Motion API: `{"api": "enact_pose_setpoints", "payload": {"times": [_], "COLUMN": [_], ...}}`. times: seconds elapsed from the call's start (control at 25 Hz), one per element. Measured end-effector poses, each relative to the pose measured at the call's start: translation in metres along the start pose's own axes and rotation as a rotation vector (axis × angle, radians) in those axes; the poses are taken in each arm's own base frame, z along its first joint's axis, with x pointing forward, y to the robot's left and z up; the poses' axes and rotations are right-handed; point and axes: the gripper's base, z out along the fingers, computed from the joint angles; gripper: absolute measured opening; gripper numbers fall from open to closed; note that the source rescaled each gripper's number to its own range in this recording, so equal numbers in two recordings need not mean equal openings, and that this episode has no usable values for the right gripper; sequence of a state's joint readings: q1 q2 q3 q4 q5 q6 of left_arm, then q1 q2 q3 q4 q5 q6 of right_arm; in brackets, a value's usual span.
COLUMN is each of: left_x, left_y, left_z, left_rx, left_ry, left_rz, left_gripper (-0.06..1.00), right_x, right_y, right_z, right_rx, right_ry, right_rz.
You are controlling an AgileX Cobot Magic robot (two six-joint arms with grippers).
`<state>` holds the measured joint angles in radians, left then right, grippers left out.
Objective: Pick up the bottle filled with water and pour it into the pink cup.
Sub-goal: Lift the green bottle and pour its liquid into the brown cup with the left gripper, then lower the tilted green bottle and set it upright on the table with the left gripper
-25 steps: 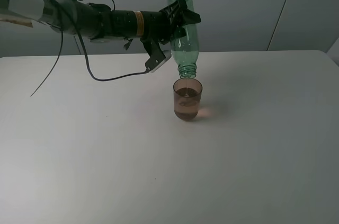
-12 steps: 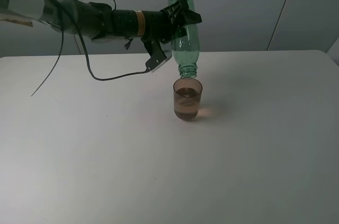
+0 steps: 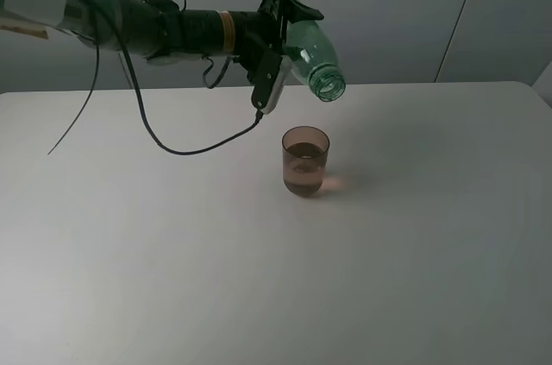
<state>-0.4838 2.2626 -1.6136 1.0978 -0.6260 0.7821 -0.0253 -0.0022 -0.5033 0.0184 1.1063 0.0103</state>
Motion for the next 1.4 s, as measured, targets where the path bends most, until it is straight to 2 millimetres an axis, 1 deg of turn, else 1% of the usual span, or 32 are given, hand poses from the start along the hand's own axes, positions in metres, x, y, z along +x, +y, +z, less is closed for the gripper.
{"api": "enact_pose_setpoints", "payload": {"times": [0.08,0.16,0.2,0.28,0.36,0.44,0.52,0.6,0.68,0.72,0.84,0.92,1.0,1.12,1.28,1.4], "left_x": [0.001,0.003,0.005,0.011,0.021,0.031,0.036,0.038,0.034,0.031,0.019,0.013,0.009,0.005,0.001,-0.002], "left_y": [-0.007,-0.016,-0.02,-0.023,-0.018,-0.011,-0.008,-0.015,-0.03,-0.036,-0.058,-0.064,-0.07,-0.082,-0.092,-0.1], "left_z": [-0.007,-0.014,-0.02,-0.03,-0.044,-0.059,-0.075,-0.09,-0.105,-0.111,-0.133,-0.147,-0.159,-0.176,-0.189,-0.197], "left_rx": [0.023,0.045,0.049,0.039,-0.021,-0.121,-0.219,-0.308,-0.395,-0.443,-0.508,-0.53,-0.538,-0.519,-0.484,-0.471], "left_ry": [0.016,0.043,0.062,0.116,0.185,0.251,0.302,0.351,0.387,0.4,0.492,0.538,0.565,0.604,0.625,0.641], "left_rz": [-0.127,-0.304,-0.4,-0.659,-0.951,-1.251,-1.454,-1.611,-1.738,-1.778,-1.84,-1.854,-1.822,-1.717,-1.663,-1.659], "left_gripper": [0.0,0.0,0.0,0.0,0.0,0.0,0.0,0.0,0.0,0.0,0.0,0.0,0.0,0.0,0.0,0.0], "right_x": [0.0,0.0,0.0,0.0,0.0,0.0,0.0,0.0,0.0,0.0,0.0,0.0,0.0,0.0,0.0,0.0], "right_y": [0.0,0.0,0.0,0.0,0.0,0.0,0.0,0.0,0.0,0.0,0.0,0.0,0.0,0.0,0.0,0.0], "right_z": [0.0,0.0,0.0,0.0,0.0,0.0,0.0,0.0,0.0,0.0,0.0,0.0,0.0,0.0,0.0,0.0], "right_rx": [0.0,0.0,0.0,0.0,0.0,0.0,0.0,0.0,0.0,0.0,0.0,0.0,0.0,0.0,0.0,0.0], "right_ry": [0.0,0.0,0.0,0.0,0.0,0.0,0.0,0.0,0.0,0.0,0.0,0.0,0.0,0.0,0.0,0.0], "right_rz": [0.0,0.0,0.0,0.0,0.0,0.0,0.0,0.0,0.0,0.0,0.0,0.0,0.0,0.0,0.0,0.0]}}
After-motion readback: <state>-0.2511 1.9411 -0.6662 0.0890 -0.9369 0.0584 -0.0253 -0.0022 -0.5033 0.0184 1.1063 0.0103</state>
